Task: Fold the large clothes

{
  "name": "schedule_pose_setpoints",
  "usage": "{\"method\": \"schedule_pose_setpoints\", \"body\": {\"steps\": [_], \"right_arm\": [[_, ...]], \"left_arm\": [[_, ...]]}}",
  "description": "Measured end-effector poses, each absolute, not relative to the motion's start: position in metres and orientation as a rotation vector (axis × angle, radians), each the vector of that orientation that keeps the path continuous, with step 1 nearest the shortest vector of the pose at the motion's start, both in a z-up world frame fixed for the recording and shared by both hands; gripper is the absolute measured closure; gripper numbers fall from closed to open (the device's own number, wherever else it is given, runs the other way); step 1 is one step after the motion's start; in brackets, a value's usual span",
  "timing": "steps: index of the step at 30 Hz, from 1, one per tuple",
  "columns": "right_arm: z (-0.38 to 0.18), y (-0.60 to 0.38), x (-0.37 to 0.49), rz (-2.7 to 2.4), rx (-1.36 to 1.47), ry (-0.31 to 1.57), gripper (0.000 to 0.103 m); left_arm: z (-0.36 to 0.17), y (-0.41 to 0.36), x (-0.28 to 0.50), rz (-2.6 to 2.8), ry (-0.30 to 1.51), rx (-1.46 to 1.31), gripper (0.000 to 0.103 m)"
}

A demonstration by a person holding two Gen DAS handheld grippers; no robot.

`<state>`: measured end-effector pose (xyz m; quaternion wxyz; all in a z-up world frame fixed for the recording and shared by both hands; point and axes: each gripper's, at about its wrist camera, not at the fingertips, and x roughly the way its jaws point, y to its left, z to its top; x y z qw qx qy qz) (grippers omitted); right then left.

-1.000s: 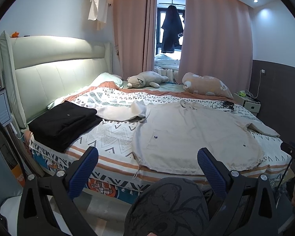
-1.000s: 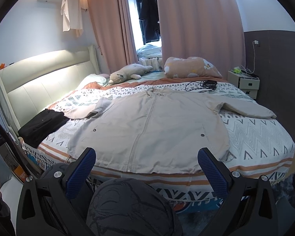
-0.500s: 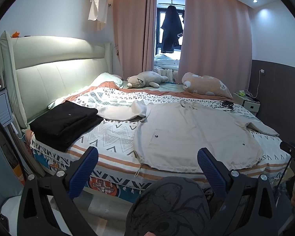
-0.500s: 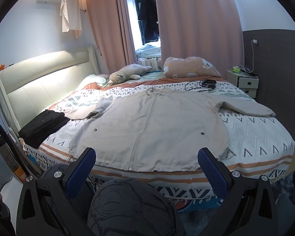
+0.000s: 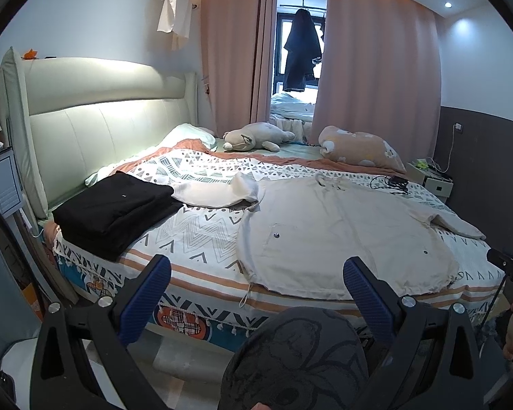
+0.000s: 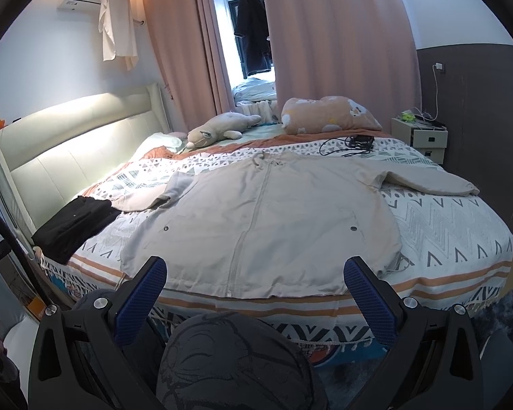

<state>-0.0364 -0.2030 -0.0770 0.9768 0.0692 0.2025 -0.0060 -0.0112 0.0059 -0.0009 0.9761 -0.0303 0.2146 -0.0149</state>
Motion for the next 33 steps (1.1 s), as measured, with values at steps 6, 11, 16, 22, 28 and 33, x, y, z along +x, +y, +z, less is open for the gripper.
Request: {"method": "schedule_pose_setpoints", "body": {"steps": [6,11,16,22,28,33], "right_arm": [[-0.073,-0.202,-0.037,-0.003,0.147,0.405,0.0],[-0.062,-0.195,-0.045,0.002,0.129,0.392,0.0],[-0.057,-0.194,-0.05,0.005,0.098,0.367,0.0],[-0.054,-0.196,-0.032,0.036,0.1,0.358,0.0],[-0.048,-0.194,-0.001,0.064,0.083,0.339,0.0],[-0.045,-0.188,0.036,0.09,0.058,0.336,0.0]], "left_arm": [[0.001,0.01,-0.018,-0.03,0.418,-0.072,0.0],[0.003,0.014,-0.019,-0.034,0.416,-0.073,0.0],[0.006,0.024,-0.015,-0.03,0.42,-0.088,0.0],[0.014,0.027,-0.007,-0.004,0.425,-0.078,0.0],[0.017,0.037,0.023,0.013,0.422,-0.099,0.0],[0.013,0.044,0.055,0.044,0.433,-0.112,0.0]]}}
